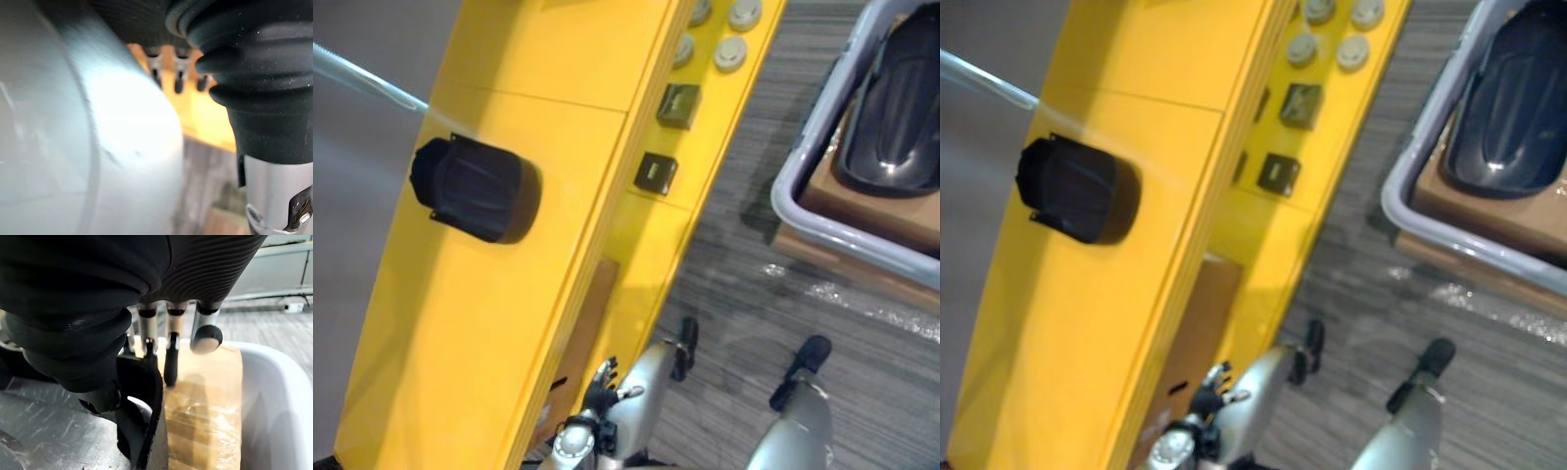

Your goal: Walk over and take plastic housings, then place them on the shelf

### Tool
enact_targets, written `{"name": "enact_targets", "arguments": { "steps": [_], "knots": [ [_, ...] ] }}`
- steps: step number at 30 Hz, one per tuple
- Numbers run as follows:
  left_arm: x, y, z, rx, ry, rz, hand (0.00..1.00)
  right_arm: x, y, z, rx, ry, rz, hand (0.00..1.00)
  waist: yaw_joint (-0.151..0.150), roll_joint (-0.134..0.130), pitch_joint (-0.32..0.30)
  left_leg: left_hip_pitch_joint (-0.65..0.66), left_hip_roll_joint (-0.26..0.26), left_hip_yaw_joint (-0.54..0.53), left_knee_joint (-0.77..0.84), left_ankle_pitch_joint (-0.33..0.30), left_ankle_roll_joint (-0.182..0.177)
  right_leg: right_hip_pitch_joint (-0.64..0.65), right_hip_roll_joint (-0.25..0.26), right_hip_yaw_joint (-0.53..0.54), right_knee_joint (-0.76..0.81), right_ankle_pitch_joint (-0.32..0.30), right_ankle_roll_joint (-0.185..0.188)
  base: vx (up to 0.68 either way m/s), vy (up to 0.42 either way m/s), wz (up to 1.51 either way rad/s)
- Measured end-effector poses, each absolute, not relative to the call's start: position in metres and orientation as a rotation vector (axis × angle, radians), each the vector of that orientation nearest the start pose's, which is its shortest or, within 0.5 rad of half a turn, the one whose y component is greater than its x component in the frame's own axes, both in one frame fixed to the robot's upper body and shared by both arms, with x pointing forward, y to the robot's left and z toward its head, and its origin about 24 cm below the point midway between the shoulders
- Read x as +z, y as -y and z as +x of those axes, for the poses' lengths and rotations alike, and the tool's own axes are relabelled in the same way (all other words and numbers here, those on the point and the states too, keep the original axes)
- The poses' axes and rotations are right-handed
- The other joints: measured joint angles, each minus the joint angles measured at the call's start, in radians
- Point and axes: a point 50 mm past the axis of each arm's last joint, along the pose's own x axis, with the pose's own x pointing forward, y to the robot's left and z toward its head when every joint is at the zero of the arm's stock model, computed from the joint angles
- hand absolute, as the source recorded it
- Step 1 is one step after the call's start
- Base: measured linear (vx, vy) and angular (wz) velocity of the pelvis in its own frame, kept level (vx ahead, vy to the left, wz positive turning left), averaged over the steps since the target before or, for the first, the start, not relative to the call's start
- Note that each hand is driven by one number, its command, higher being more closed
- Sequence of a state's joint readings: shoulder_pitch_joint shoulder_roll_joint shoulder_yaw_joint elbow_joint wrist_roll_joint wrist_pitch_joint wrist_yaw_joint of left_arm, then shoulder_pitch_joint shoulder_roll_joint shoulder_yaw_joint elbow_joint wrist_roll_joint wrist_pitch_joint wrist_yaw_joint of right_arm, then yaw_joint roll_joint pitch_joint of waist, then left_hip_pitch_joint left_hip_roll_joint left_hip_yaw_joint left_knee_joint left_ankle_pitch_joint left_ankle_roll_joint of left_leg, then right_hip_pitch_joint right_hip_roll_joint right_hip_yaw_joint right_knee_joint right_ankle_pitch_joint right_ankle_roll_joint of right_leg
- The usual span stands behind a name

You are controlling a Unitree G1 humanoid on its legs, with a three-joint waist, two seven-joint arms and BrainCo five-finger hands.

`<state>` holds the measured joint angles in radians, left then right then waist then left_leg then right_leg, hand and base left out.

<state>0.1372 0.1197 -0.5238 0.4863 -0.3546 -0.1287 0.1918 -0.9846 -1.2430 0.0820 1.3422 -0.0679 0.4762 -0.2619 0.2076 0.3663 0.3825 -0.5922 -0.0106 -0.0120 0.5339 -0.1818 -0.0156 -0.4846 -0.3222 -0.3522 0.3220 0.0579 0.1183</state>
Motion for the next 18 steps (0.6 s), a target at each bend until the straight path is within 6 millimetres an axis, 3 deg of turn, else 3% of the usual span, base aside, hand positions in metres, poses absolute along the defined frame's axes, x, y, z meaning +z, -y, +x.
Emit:
{"name": "enact_targets", "arguments": {
  "steps": [9, 15, 18],
  "knots": [
    [-0.081, -0.092, 0.168, -0.131, -0.537, -0.157, 0.0, 0.245, 0.497, 0.221, -1.373, -0.521, -0.845, 1.0, -0.002, -0.01, 0.008, 0.014, 0.005, 0.003, 0.001, -0.001, -0.002, 0.014, 0.006, 0.0, -0.005, 0.003, 0.004, 0.0, 0.001, 0.0],
    [-0.073, -0.112, 0.18, -0.034, -0.469, -0.176, 0.0, 0.272, 0.483, 0.238, -1.391, -0.363, -1.102, 1.0, -0.004, -0.028, 0.022, 0.014, 0.027, 0.001, 0.016, -0.009, -0.009, 0.017, 0.028, 0.0, -0.008, -0.002, -0.005, -0.01, -0.005, -0.06],
    [-0.063, -0.119, 0.19, 0.025, -0.409, -0.223, 0.0, 0.282, 0.477, 0.244, -1.406, -0.298, -1.145, 1.0, -0.007, -0.037, 0.029, 0.014, 0.031, 0.0, 0.017, -0.009, -0.01, 0.017, 0.032, -0.001, -0.008, -0.001, -0.004, 0.0, -0.003, -0.01]
  ]
}}
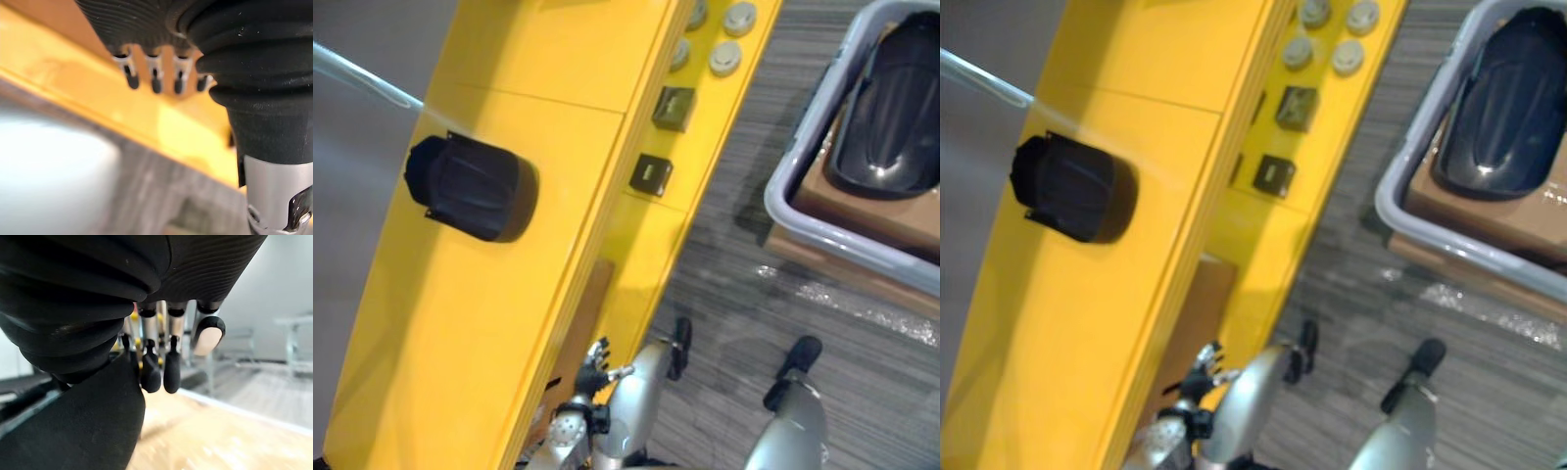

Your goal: Walk over and take plastic housings, then place them on the shelf

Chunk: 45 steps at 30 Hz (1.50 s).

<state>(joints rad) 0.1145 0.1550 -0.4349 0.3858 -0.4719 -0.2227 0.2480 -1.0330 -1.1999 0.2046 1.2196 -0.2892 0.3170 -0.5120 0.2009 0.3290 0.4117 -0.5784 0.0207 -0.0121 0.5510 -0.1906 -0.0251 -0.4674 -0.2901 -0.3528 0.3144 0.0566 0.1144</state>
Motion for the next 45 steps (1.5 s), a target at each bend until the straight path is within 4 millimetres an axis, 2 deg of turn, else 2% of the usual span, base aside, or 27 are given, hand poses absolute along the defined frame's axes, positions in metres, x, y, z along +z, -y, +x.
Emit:
{"name": "enact_targets", "arguments": {
  "steps": [7, 11, 16, 20, 22, 26, 28, 34, 37, 38, 40, 45],
  "knots": [
    [-0.027, -0.133, 0.212, 0.083, -0.224, -0.261, 0.0, 0.287, 0.468, 0.255, -1.374, -0.236, -1.201, 1.0, -0.012, -0.043, 0.032, 0.0, 0.006, -0.007, 0.009, -0.001, -0.002, 0.012, 0.007, -0.008, -0.006, 0.003, 0.001, 0.0, 0.0, 0.0],
    [-0.001, -0.14, 0.227, 0.072, -0.104, -0.245, 0.0, 0.285, 0.459, 0.265, -1.334, -0.193, -1.198, 1.0, -0.023, -0.077, 0.057, -0.001, 0.01, -0.007, 0.016, -0.005, -0.004, 0.018, 0.014, -0.008, -0.018, 0.011, -0.002, -0.01, 0.024, -0.02],
    [0.021, -0.135, 0.238, 0.041, 0.0, -0.269, 0.0, 0.272, 0.451, 0.275, -1.303, -0.148, -1.191, 1.0, -0.03, -0.084, 0.062, -0.001, 0.021, -0.007, 0.015, -0.005, -0.004, 0.034, 0.032, -0.017, -0.047, 0.025, -0.01, -0.01, 0.012, -0.01],
    [0.029, -0.142, 0.239, 0.043, 0.037, -0.251, 0.0, 0.269, 0.44, 0.282, -1.297, -0.043, -1.173, 1.0, -0.055, -0.104, 0.076, 0.0, 0.028, -0.005, 0.014, -0.005, -0.005, 0.033, 0.038, -0.015, -0.05, 0.027, -0.012, -0.01, 0.009, -0.03],
    [0.037, -0.144, 0.24, 0.048, 0.07, -0.26, 0.0, 0.262, 0.434, 0.284, -1.301, 0.01, -1.151, 1.0, -0.063, -0.123, 0.09, 0.001, 0.035, -0.001, 0.014, -0.005, -0.005, 0.034, 0.048, -0.006, -0.063, 0.038, -0.014, -0.02, 0.024, -0.12],
    [0.043, -0.147, 0.241, 0.058, 0.087, -0.267, 0.0, 0.25, 0.42, 0.287, -1.292, 0.108, -1.104, 1.0, -0.086, -0.144, 0.103, 0.012, 0.04, 0.015, 0.014, -0.005, -0.005, 0.037, 0.05, 0.004, -0.066, 0.043, -0.018, -0.02, 0.035, -0.09],
    [0.045, -0.146, 0.238, 0.054, 0.088, -0.273, 0.0, 0.243, 0.406, 0.289, -1.283, 0.191, -1.085, 1.0, -0.112, -0.149, 0.107, 0.024, 0.042, 0.019, 0.012, -0.005, -0.005, 0.049, 0.053, 0.008, -0.073, 0.046, -0.019, -0.02, 0.036, -0.08],
    [0.072, -0.14, 0.238, -0.003, 0.207, -0.256, 0.0, 0.247, 0.371, 0.291, -1.283, 0.403, -1.033, 1.0, -0.139, -0.165, 0.115, 0.051, 0.062, 0.051, -0.004, -0.006, -0.01, 0.054, 0.073, 0.039, -0.095, 0.056, -0.022, -0.04, 0.012, -0.18],
    [0.073, -0.14, 0.238, -0.006, 0.215, -0.242, 0.0, 0.244, 0.364, 0.292, -1.276, 0.426, -1.021, 1.0, -0.155, -0.176, 0.114, 0.065, 0.069, 0.053, -0.012, -0.005, -0.011, 0.069, 0.08, 0.041, -0.102, 0.059, -0.02, 0.0, 0.001, -0.07],
    [0.074, -0.14, 0.239, -0.005, 0.219, -0.241, 0.0, 0.238, 0.361, 0.293, -1.27, 0.416, -1.009, 1.0, -0.157, -0.195, 0.111, 0.076, 0.071, 0.057, -0.022, -0.002, -0.016, 0.07, 0.084, 0.047, -0.103, 0.062, -0.023, 0.02, -0.006, -0.09],
    [0.076, -0.139, 0.241, -0.021, 0.223, -0.238, 0.0, 0.231, 0.358, 0.294, -1.261, 0.404, -1.001, 1.0, -0.163, -0.212, 0.111, 0.092, 0.075, 0.058, -0.026, -0.001, -0.017, 0.082, 0.09, 0.05, -0.107, 0.062, -0.023, 0.02, -0.005, -0.06],
    [0.081, -0.13, 0.241, -0.087, 0.221, -0.238, 0.0, 0.227, 0.351, 0.294, -1.248, 0.411, -0.977, 1.0, -0.171, -0.226, 0.109, 0.135, 0.076, 0.064, -0.059, 0.004, -0.025, 0.121, 0.094, 0.051, -0.13, 0.065, -0.025, 0.0, 0.004, -0.01]
  ]
}}
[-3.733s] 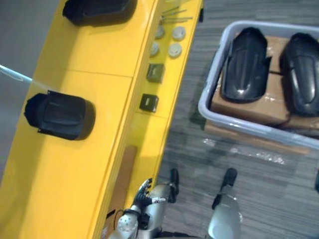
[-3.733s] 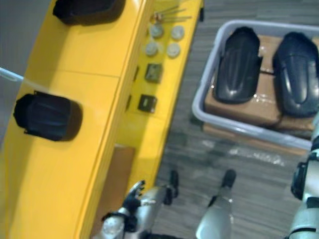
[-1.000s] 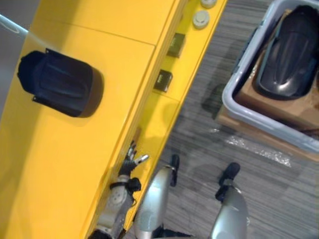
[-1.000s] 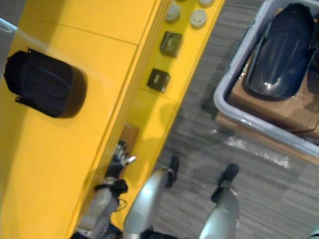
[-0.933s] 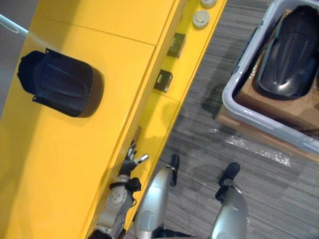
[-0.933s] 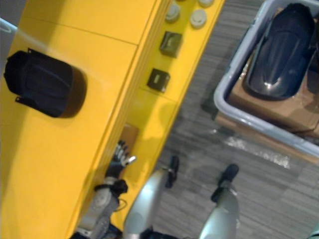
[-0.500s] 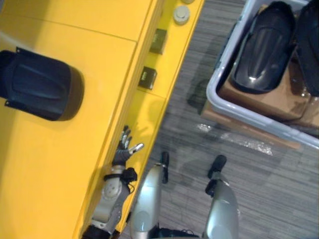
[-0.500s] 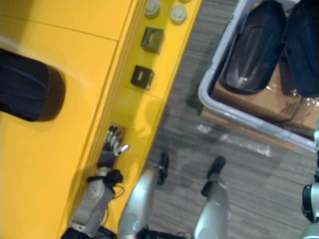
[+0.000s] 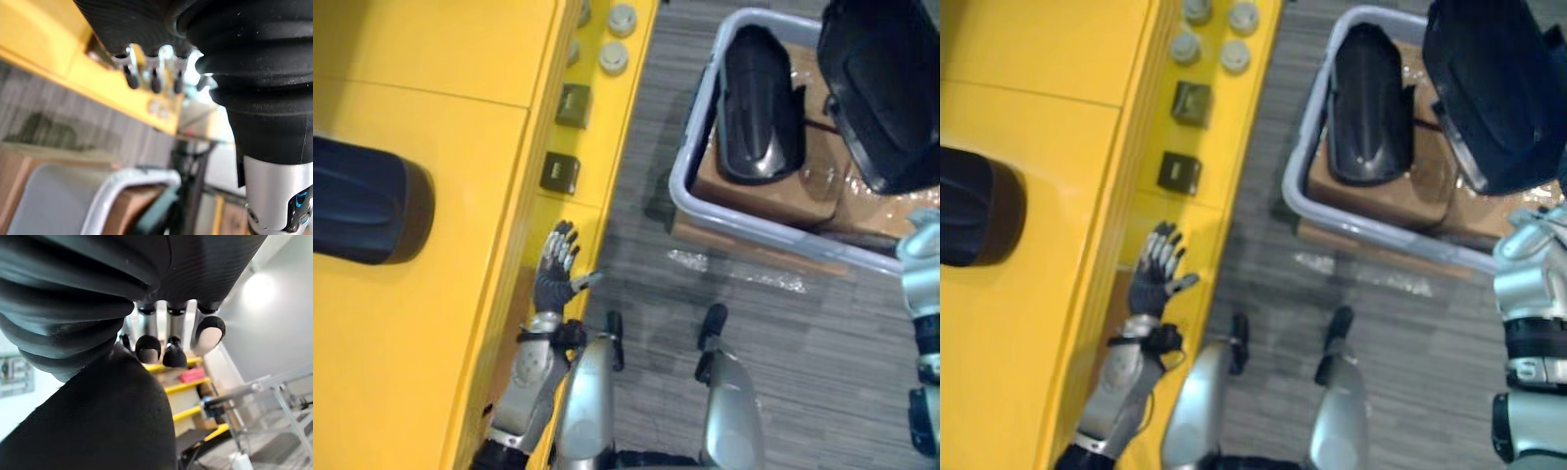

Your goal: Walk over and take plastic housings, then place them on the shelf

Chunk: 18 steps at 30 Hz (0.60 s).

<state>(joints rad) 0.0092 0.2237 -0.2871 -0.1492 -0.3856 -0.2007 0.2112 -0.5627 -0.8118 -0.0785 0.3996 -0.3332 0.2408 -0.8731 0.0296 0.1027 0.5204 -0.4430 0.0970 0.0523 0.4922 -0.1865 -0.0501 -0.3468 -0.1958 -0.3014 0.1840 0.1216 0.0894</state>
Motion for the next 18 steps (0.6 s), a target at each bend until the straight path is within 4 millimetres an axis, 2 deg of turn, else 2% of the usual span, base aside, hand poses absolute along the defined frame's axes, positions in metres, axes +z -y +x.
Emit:
{"name": "enact_targets", "arguments": {
  "steps": [5, 8, 13, 16, 18],
  "knots": [
    [0.081, -0.116, 0.24, -0.135, 0.192, -0.266, 0.0, 0.236, 0.337, 0.287, -1.246, 0.513, -0.953, 1.0, -0.018, -0.017, -0.003, 0.073, 0.0, 0.008, -0.061, 0.012, -0.013, 0.064, 0.006, -0.003, -0.051, 0.008, 0.004, 0.02, 0.008, -0.01],
    [0.085, -0.107, 0.241, -0.18, 0.174, -0.259, 0.0, 0.233, 0.333, 0.278, -1.267, 0.546, -0.903, 1.0, -0.037, -0.035, -0.013, 0.135, -0.001, 0.011, -0.101, 0.018, -0.019, 0.118, 0.009, -0.004, -0.084, 0.012, 0.007, 0.08, 0.022, -0.02],
    [0.09, -0.098, 0.248, -0.228, 0.141, -0.225, 0.0, 0.206, 0.317, 0.274, -1.216, 0.544, -0.903, 1.0, -0.066, -0.083, -0.11, 0.213, -0.002, 0.036, -0.165, 0.02, -0.022, 0.185, 0.015, 0.0, -0.144, 0.017, 0.014, 0.08, 0.022, -0.06],
    [0.09, -0.091, 0.255, -0.261, 0.103, -0.213, 0.0, 0.204, 0.312, 0.275, -1.197, 0.552, -0.905, 1.0, -0.072, -0.084, -0.146, 0.247, -0.004, 0.044, -0.182, 0.019, -0.022, 0.216, 0.015, 0.001, -0.164, 0.021, 0.02, 0.04, 0.018, -0.05],
    [0.084, -0.086, 0.263, -0.281, 0.05, -0.186, 0.0, 0.203, 0.31, 0.277, -1.178, 0.553, -0.921, 1.0, -0.074, -0.085, -0.156, 0.267, -0.004, 0.045, -0.188, 0.019, -0.023, 0.238, 0.014, 0.001, -0.174, 0.023, 0.021, 0.0, 0.0, 0.0]
  ]
}}
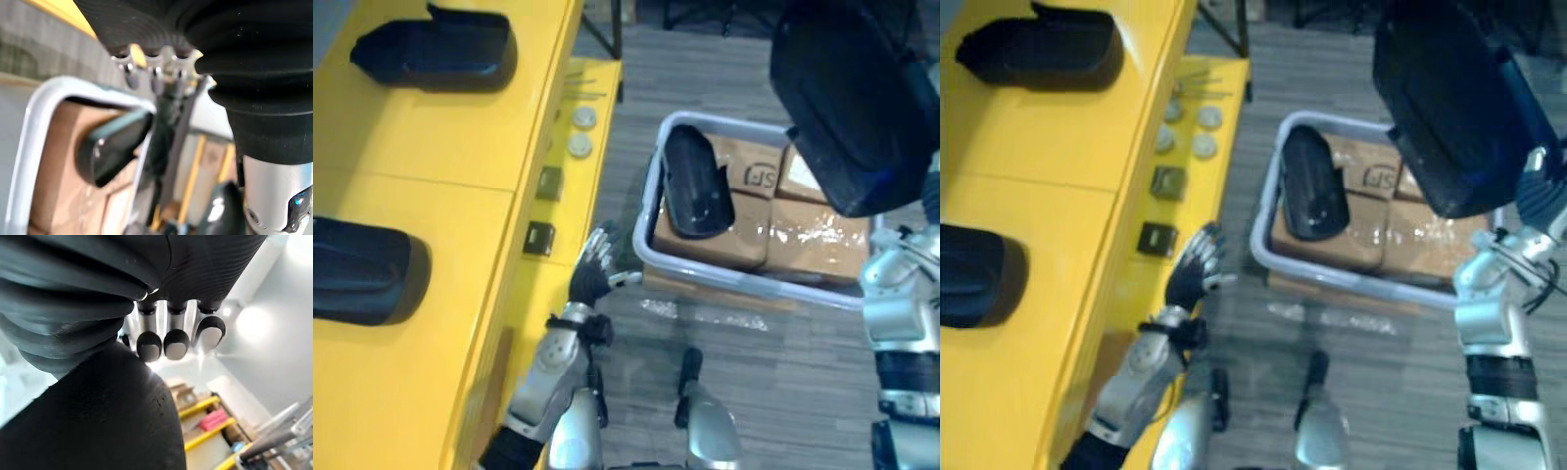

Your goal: Walk over and take plastic housings, then place them on the shelf

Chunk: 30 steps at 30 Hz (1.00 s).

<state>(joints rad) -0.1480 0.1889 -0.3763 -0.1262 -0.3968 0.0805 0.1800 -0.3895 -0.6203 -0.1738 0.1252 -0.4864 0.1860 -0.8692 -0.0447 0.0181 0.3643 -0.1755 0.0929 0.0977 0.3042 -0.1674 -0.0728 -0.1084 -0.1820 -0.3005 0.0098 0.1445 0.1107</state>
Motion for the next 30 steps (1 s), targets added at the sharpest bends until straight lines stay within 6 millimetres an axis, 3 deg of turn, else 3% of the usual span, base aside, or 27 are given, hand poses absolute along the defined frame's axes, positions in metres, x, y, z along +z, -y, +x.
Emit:
{"name": "enact_targets", "arguments": {
  "steps": [4, 7, 13, 15, 22, 30],
  "knots": [
    [0.068, -0.085, 0.276, -0.284, -0.044, -0.158, 0.0, 0.2, 0.297, 0.283, -1.081, 0.581, -0.929, 1.0, -0.013, -0.004, -0.038, 0.011, 0.004, 0.014, -0.003, -0.001, -0.001, 0.007, 0.007, 0.008, -0.006, 0.005, -0.006, -0.03, 0.001, -0.06],
    [0.066, -0.078, 0.288, -0.318, -0.066, -0.093, 0.0, 0.2, 0.286, 0.291, -1.002, 0.608, -0.952, 1.0, -0.026, -0.006, -0.039, 0.017, 0.005, 0.027, -0.002, -0.002, -0.002, 0.007, 0.008, 0.025, -0.007, 0.012, -0.012, -0.07, 0.012, -0.14],
    [0.067, -0.061, 0.306, -0.379, -0.113, -0.03, 0.0, 0.199, 0.282, 0.303, -0.945, 0.598, -0.959, 1.0, -0.036, -0.011, -0.041, 0.016, 0.02, 0.054, -0.001, -0.004, -0.006, 0.0, 0.017, 0.041, -0.024, 0.023, -0.02, -0.06, -0.004, -0.13],
    [0.07, -0.056, 0.308, -0.389, -0.14, -0.118, 0.0, 0.204, 0.278, 0.307, -0.932, 0.613, -0.953, 1.0, -0.05, -0.011, -0.041, 0.015, 0.025, 0.058, -0.005, -0.004, -0.009, -0.007, 0.022, 0.048, -0.024, 0.023, -0.02, 0.0, -0.018, -0.07],
    [0.086, -0.039, 0.318, -0.42, -0.192, -0.366, 0.0, 0.208, 0.269, 0.315, -0.883, 0.64, -0.934, 1.0, -0.055, -0.011, -0.041, 0.02, 0.025, 0.071, -0.02, 0.004, -0.019, -0.018, 0.022, 0.058, -0.023, 0.026, -0.022, 0.01, -0.003, -0.05],
    [0.06, -0.036, 0.318, -0.373, -0.332, -0.425, 0.0, 0.199, 0.244, 0.328, -0.789, 0.648, -0.931, 1.0, -0.051, -0.011, -0.041, 0.026, 0.016, 0.067, -0.023, 0.005, -0.018, -0.009, 0.017, 0.056, -0.022, 0.026, -0.022, -0.03, -0.001, 0.02]
  ]
}}
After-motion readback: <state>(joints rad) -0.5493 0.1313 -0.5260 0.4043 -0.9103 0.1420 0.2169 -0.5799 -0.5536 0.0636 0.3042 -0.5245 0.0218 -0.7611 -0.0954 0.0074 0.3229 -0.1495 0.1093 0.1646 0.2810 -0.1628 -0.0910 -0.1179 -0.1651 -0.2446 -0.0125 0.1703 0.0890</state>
